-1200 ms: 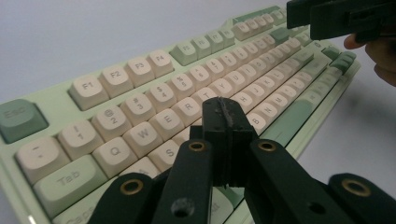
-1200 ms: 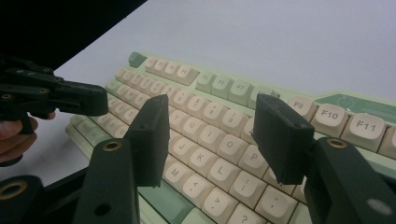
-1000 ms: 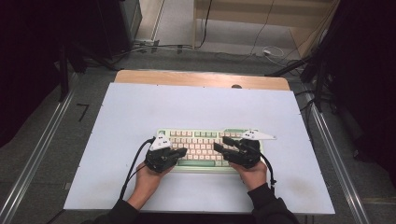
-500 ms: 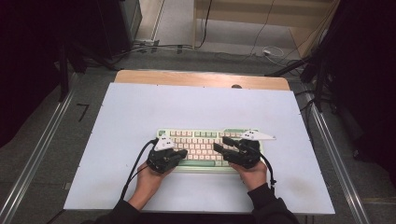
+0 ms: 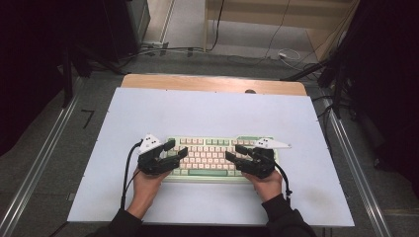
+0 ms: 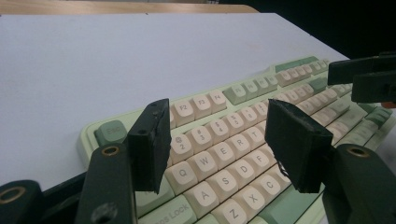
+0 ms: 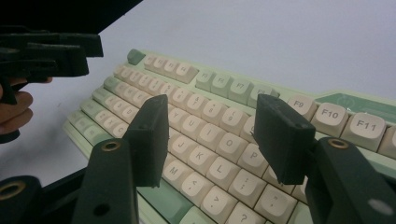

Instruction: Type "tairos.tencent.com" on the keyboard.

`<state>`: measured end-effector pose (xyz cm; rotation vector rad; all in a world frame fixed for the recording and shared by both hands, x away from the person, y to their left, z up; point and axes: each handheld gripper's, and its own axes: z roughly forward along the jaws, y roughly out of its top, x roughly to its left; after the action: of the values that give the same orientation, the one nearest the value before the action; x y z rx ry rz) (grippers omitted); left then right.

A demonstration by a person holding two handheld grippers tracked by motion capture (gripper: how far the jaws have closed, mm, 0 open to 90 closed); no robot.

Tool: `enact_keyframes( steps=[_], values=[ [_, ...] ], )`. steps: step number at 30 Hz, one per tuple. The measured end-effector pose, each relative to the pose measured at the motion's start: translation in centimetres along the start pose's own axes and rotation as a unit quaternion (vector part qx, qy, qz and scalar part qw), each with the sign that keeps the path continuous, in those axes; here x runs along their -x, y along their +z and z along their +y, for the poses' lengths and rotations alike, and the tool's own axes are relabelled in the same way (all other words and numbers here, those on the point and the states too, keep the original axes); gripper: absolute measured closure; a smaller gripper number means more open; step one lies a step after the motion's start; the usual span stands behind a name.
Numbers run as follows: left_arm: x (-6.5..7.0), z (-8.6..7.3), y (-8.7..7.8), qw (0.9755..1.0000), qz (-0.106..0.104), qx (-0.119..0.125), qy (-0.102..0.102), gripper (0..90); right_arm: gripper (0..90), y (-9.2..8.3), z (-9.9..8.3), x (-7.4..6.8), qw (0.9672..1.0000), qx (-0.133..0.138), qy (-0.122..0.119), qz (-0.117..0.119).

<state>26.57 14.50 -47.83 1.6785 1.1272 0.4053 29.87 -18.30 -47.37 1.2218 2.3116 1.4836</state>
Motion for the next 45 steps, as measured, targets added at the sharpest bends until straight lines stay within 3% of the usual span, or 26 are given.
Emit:
enact_keyframes(
  steps=[12, 19, 25, 30, 36, 39, 45],
  values=[
    [-0.2, -0.1, 0.3, 1.0000, 0.003, -0.004, -0.003, 43.2, 42.3, 0.0, 0.0, -0.1, 1.0000, 0.000, -0.003, -0.001],
    [-0.1, -0.1, 0.5, 1.0000, 0.002, -0.008, -0.002, 43.8, 30.8, 0.2, 0.0, 0.0, 1.0000, -0.001, -0.002, -0.004],
    [0.0, -0.1, 0.8, 0.9999, -0.002, -0.012, -0.001, 46.7, 29.3, 0.2, -0.1, 0.1, 1.0000, -0.002, -0.002, -0.009],
    [0.2, -0.1, 1.0, 0.9997, -0.009, -0.022, 0.004, 57.0, 29.4, 0.2, -0.1, 0.1, 1.0000, 0.000, -0.003, -0.009],
    [0.5, -0.2, 2.2, 0.9980, -0.029, -0.054, 0.014, 89.3, 29.6, 0.2, -0.1, 0.0, 1.0000, 0.000, -0.003, -0.008],
    [0.8, -0.2, 3.1, 0.9968, -0.027, -0.072, 0.024, 90.0, 29.7, 0.3, -0.1, 0.0, 0.9999, -0.005, -0.002, -0.011],
    [1.2, -0.1, 4.0, 0.9961, -0.020, -0.081, 0.029, 90.0, 29.8, 0.4, -0.1, 0.0, 0.9999, -0.008, -0.003, -0.010]
  ],
)
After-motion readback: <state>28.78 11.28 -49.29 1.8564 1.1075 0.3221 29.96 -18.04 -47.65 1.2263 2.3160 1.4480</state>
